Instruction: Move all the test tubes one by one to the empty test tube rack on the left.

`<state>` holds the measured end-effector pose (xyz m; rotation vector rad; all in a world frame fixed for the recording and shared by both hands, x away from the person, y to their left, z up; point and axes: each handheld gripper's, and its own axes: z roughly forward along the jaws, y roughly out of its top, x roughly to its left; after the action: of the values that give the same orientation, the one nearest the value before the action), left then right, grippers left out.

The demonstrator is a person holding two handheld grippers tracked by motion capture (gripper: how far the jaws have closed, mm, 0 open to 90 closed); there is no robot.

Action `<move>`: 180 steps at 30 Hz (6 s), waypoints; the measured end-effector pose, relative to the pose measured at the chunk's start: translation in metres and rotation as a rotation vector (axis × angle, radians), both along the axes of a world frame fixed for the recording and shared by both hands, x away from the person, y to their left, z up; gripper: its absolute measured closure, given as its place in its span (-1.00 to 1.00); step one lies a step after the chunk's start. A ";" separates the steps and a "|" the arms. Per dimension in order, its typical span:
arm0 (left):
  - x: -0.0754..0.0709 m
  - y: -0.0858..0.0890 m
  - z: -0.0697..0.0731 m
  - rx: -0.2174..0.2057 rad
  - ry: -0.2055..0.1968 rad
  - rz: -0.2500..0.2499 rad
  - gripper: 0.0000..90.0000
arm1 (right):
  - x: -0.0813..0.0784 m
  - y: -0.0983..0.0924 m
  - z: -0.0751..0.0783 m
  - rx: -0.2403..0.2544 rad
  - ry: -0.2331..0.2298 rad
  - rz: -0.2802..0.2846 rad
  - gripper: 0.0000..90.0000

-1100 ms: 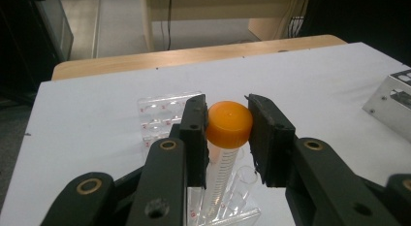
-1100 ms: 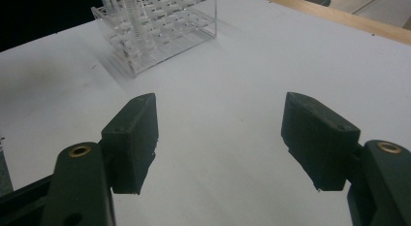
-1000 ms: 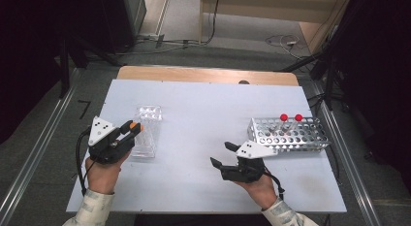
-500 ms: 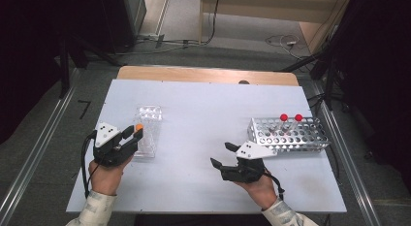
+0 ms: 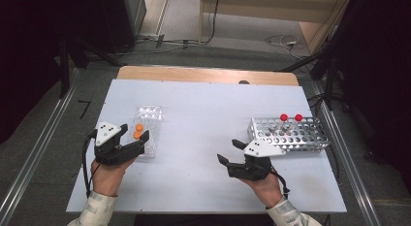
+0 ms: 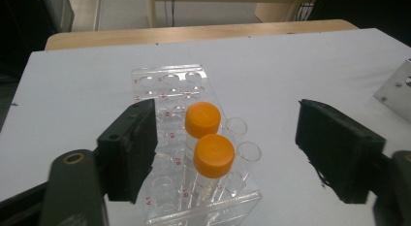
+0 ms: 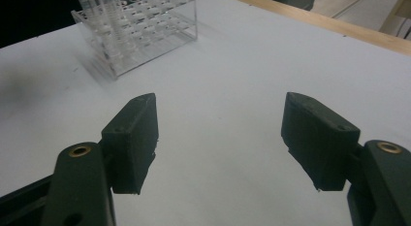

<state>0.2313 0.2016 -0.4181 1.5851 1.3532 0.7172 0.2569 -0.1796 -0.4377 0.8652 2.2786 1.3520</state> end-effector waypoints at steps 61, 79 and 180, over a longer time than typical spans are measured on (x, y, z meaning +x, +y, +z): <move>-0.001 -0.003 0.000 -0.007 -0.020 0.021 -0.61 | 0.087 -0.155 -0.019 -0.050 -0.031 -0.595 0.47; -0.001 -0.004 0.000 -0.007 -0.022 0.017 -0.61 | 0.076 -0.160 0.010 0.012 -0.091 -0.595 0.57; -0.028 -0.097 -0.001 -0.015 -0.030 -0.405 0.08 | -0.007 0.088 -0.016 -0.060 0.018 0.207 0.58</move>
<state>0.2037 0.1051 -0.4188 1.7564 0.9684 0.4781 0.2501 -0.0912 -0.4537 0.6395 2.4650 1.3556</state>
